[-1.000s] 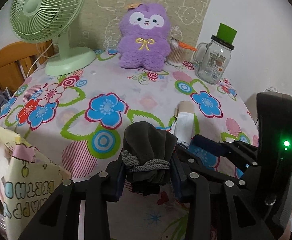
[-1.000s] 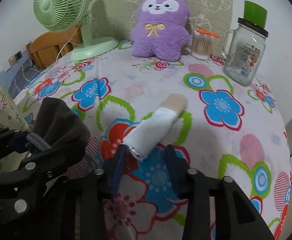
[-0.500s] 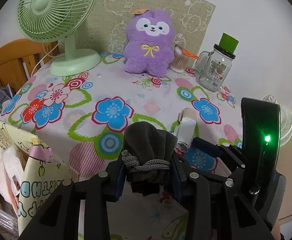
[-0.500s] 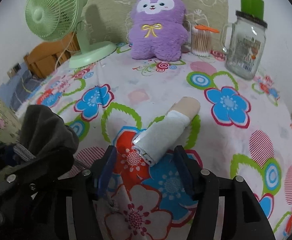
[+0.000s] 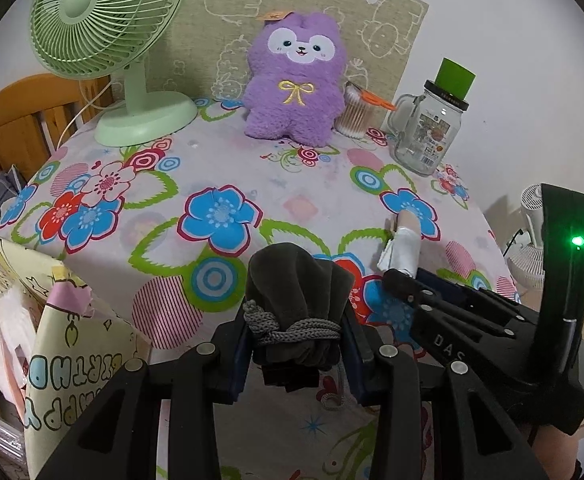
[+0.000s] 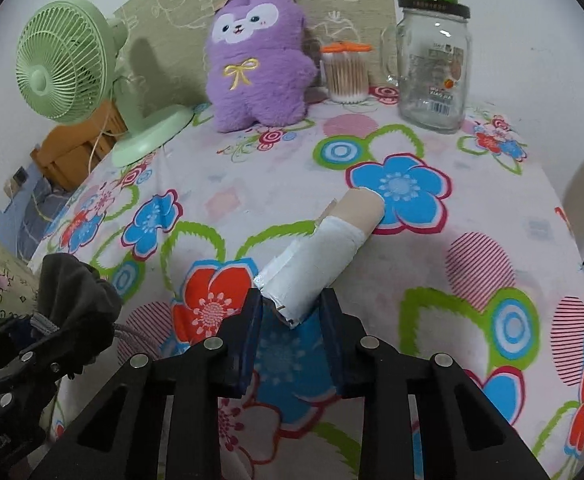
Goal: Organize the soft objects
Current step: 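Carry the grey bundle and white roll over the yellow fabric box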
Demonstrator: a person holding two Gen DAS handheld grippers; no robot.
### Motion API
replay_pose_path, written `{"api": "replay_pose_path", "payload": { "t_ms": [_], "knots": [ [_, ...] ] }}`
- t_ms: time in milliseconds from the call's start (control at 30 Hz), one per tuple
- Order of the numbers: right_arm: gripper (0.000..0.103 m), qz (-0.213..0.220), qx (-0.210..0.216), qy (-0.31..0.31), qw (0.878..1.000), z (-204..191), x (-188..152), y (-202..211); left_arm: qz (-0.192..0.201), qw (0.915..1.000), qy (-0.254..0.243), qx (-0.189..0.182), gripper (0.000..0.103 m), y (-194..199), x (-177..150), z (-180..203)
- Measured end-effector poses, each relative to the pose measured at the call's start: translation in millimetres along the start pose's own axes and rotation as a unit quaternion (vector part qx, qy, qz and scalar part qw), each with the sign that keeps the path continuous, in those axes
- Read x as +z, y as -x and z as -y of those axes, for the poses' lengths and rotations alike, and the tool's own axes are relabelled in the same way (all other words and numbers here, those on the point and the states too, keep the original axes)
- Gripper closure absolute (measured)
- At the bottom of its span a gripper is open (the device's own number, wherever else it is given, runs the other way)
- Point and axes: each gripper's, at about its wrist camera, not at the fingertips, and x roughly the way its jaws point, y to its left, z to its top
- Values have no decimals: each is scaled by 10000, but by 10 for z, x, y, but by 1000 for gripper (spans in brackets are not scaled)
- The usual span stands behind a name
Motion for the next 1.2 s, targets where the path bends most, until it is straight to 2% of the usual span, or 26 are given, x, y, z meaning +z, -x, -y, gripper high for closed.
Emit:
{"api": "replay_pose_path", "payload": {
  "t_ms": [233, 500, 833, 1200],
  "knots": [
    [71, 200, -222, 149, 9994, -14, -28, 188, 22, 10000, -49, -40, 63, 58, -8, 19],
    [71, 416, -281, 204, 9985, -123, -91, 486, 59, 9997, -185, -124, 63, 254, -84, 82],
    [71, 645, -422, 427, 9961, -369, -217, 972, 180, 9994, -239, -186, 63, 600, -187, 106],
    [71, 965, -489, 605, 9923, -659, -284, 1500, 505, 9981, -236, -265, 63, 1123, -246, 39]
  ]
}}
